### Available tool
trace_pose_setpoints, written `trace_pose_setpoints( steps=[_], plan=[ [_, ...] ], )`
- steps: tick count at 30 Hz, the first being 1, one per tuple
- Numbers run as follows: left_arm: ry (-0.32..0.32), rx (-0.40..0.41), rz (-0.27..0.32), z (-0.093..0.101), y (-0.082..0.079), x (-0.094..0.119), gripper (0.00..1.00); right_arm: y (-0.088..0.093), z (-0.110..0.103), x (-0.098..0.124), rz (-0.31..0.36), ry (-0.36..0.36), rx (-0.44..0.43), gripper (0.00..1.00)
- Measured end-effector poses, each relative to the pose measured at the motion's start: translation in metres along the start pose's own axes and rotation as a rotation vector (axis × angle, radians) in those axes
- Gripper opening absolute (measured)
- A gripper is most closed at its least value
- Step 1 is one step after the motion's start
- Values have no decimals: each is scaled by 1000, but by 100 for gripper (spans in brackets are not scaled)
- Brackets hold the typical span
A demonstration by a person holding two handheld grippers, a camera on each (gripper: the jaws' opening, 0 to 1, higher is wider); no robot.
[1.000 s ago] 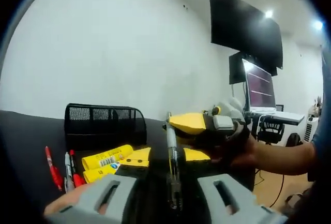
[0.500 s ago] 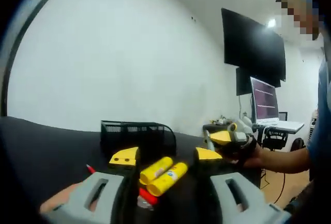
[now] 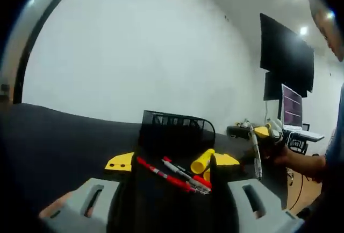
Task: Pick up pens and glue sticks and place them into the holder.
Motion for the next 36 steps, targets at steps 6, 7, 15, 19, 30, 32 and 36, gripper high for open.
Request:
trace_pose_setpoints(
  steps=[6, 7, 15, 19, 30, 32, 36],
  plan=[
    [27, -2, -4, 7, 5, 3, 55, 1, 0, 0, 2, 5, 1, 5],
    [36, -2, -8, 9, 6, 3, 55, 1, 0, 0, 1, 7, 2, 5],
    [61, -65, -39, 15, 10, 1, 56, 1, 1, -1, 8, 12, 9, 5],
    [72, -55, -30, 15, 9, 3, 56, -1, 4, -1, 10, 15, 9, 5],
    [79, -66, -51, 17, 12, 3, 56, -3, 9, -2, 12, 21, 3, 5],
    [87, -68, -50, 18, 12, 3, 56, -3, 10, -2, 13, 22, 3, 5],
    [98, -58, -36, 19, 11, 4, 57, -3, 9, -2, 13, 21, 1, 5]
  ],
)
Point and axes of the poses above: the point that each gripper's makers call its tool centre point, and the gripper's own axes: x roughly backward along the fingers, z roughly to its right, y roughly out of its underside, the point moved 7 cm from there along x, roughly backward along the fingers, and after that the axes turned 4 degrees about y, right-handed, at the moved point
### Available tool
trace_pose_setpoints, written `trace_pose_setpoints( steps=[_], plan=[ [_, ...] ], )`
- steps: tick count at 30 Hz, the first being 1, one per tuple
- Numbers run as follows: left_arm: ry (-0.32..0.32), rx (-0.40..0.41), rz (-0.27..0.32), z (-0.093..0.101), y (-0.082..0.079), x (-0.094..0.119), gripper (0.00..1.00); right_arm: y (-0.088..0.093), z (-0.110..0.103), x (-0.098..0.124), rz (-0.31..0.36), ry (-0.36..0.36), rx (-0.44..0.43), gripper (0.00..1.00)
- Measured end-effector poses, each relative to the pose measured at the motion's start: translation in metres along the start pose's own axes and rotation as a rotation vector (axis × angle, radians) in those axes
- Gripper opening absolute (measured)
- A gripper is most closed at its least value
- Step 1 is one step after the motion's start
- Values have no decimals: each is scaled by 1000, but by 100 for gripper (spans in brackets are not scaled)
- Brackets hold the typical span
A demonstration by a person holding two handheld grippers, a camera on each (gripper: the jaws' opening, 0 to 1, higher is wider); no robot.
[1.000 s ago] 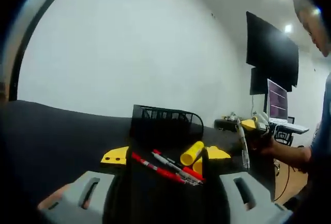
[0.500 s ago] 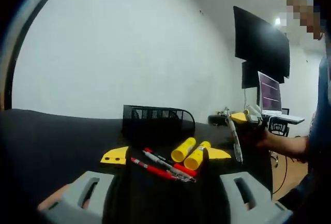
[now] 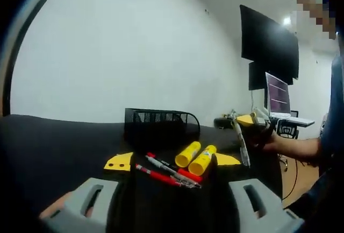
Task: Pick up pens and glue sticks and place them into the holder.
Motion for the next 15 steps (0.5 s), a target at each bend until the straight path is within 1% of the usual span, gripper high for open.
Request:
trace_pose_setpoints(
  steps=[7, 15],
  plan=[
    [3, 2, 4, 1, 0, 1, 56, -1, 1, 0, 0, 1, -1, 5],
    [10, -5, -8, 0, 1, 0, 56, -1, 2, 0, 1, 3, -3, 5]
  ],
)
Point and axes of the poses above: the point that each gripper's makers call its tool centre point, and the gripper's own axes: x roughly backward along the fingers, z roughly to its right, y roughly out of its underside, the point moved 7 cm from there along x, roughly backward along the fingers, and after that the axes turned 4 degrees about y, right-handed, at the moved point
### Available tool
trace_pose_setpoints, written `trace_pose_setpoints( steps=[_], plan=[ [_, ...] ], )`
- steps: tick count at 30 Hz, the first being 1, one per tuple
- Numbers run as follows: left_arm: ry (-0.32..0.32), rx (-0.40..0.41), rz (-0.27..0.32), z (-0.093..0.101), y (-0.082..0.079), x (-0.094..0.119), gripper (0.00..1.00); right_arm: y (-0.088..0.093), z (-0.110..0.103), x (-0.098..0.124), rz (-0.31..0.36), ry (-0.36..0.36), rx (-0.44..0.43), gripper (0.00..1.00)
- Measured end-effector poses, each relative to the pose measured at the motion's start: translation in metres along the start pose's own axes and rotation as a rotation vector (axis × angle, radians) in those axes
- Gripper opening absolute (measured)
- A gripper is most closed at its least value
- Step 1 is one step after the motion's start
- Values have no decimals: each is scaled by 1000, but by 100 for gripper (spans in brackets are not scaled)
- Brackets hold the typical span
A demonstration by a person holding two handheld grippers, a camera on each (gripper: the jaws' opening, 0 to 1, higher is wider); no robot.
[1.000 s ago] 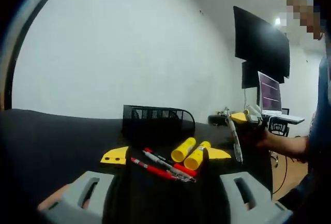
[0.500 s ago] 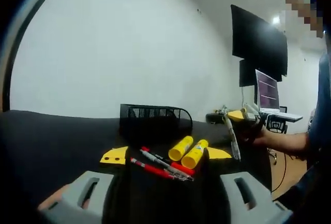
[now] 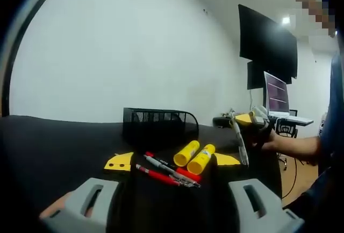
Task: Pick up pens and glue sticks and place them into the holder.
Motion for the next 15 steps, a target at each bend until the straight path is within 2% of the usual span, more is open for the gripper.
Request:
trace_pose_setpoints(
  steps=[10, 15],
  plan=[
    [21, 18, 3, -3, -1, -1, 56, -4, -8, 4, 35, 5, 10, 5],
    [15, 24, 5, -6, -1, -1, 56, -13, -11, -3, 50, 4, 39, 5]
  ],
)
Point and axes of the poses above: the point that each gripper's makers call its tool centre point, and the gripper's own axes: x roughly backward along the fingers, z roughly to its right, y roughly out of its underside, the point moved 7 cm from there along x, roughly backward along the fingers, and after that the axes turned 4 degrees about y, right-handed, at the moved point
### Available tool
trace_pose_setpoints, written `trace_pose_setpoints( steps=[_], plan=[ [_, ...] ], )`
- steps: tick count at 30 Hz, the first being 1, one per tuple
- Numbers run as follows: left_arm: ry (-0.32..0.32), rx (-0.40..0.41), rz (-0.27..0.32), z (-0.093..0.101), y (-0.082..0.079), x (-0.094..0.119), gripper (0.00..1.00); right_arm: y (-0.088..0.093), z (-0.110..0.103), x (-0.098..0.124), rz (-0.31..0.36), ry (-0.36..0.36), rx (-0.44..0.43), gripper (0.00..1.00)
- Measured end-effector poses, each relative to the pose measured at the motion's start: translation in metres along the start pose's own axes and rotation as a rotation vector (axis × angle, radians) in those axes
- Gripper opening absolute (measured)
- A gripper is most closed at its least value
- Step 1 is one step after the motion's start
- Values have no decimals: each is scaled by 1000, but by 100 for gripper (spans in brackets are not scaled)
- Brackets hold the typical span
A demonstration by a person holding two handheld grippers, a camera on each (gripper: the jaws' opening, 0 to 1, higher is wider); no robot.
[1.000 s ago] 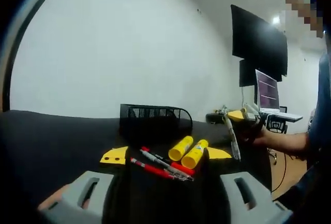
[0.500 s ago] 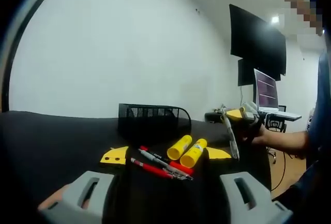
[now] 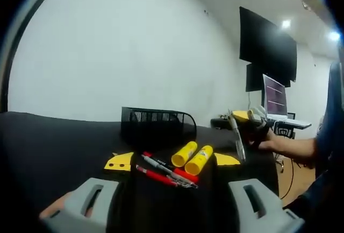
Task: Pick up pens and glue sticks and place them into the holder.
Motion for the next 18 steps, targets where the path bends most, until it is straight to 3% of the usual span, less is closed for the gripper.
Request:
trace_pose_setpoints(
  steps=[5, 9, 18],
  plan=[
    [1, 0, -4, -3, 0, 0, 56, -12, 0, -6, 21, -4, 27, 5],
    [-1, -5, -16, -4, 1, -1, 56, 0, 4, -1, 28, -11, 49, 5],
    [-3, -5, -11, -1, 1, -1, 56, 4, 5, -2, 3, -9, 134, 5]
  ],
)
Point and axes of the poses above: the point that each gripper's makers call its tool centre point, and the gripper's own axes: x roughly backward along the fingers, z roughly to its right, y roughly out of its underside, the point moved 7 cm from there along x, roughly backward along the fingers, and after that the axes turned 4 degrees about y, right-handed, at the moved point
